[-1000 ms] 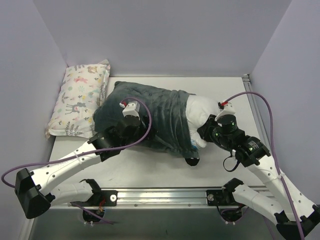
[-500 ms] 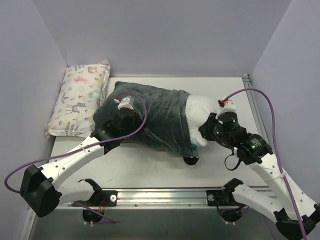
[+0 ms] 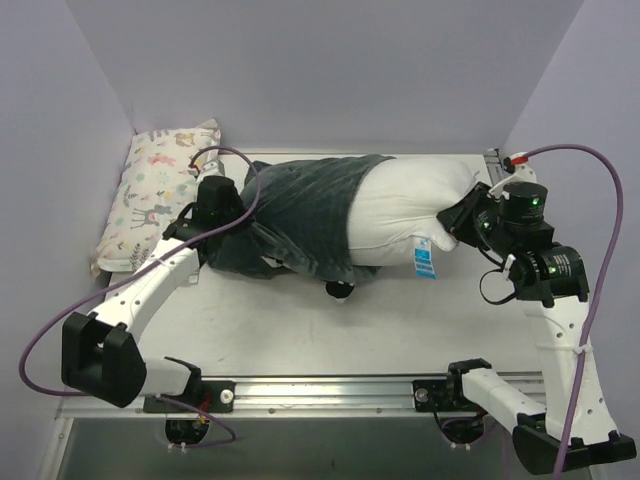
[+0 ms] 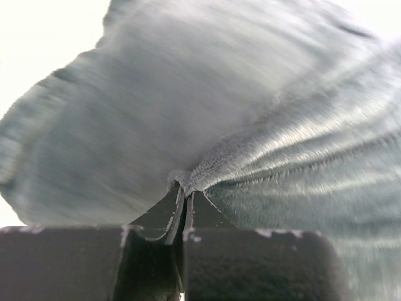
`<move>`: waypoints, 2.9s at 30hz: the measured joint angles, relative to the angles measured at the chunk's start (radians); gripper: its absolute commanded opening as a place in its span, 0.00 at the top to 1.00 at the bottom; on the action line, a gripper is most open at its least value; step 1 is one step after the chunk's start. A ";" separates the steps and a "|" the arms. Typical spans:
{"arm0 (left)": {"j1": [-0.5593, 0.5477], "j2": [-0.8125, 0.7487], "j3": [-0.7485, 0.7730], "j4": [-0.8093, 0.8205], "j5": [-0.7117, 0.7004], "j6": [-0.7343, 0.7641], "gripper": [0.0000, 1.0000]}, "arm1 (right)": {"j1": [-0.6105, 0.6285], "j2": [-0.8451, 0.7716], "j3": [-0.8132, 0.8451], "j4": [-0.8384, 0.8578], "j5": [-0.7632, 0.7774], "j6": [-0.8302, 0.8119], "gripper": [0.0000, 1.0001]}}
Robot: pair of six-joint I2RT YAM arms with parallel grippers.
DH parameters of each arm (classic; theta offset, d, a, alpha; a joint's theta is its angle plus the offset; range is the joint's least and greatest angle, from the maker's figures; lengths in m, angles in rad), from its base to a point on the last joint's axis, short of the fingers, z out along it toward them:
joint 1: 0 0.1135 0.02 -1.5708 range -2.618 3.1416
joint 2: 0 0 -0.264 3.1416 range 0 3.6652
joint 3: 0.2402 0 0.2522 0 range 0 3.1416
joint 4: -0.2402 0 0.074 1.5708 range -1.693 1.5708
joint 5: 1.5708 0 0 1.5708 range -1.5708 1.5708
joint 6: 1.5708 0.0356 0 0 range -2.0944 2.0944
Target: Remove the pillowcase from the pillow
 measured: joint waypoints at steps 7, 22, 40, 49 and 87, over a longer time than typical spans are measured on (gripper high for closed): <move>0.167 0.169 0.064 -0.007 0.101 0.003 1.00 | -0.260 0.026 0.064 -0.077 -0.275 0.031 1.00; 0.065 0.130 -0.116 0.076 0.083 0.002 1.00 | -0.371 0.018 0.026 -0.074 -0.353 0.017 0.28; -0.004 -0.317 -0.463 0.048 0.134 -0.055 1.00 | 0.037 0.281 0.013 0.005 0.029 -0.067 0.04; -0.011 -0.438 -0.462 -0.058 0.178 -0.050 0.97 | 0.119 0.428 -0.294 0.332 0.124 -0.060 0.80; -0.050 0.716 0.881 -0.421 0.264 0.434 1.00 | 0.219 0.270 -0.538 0.689 0.222 0.056 1.00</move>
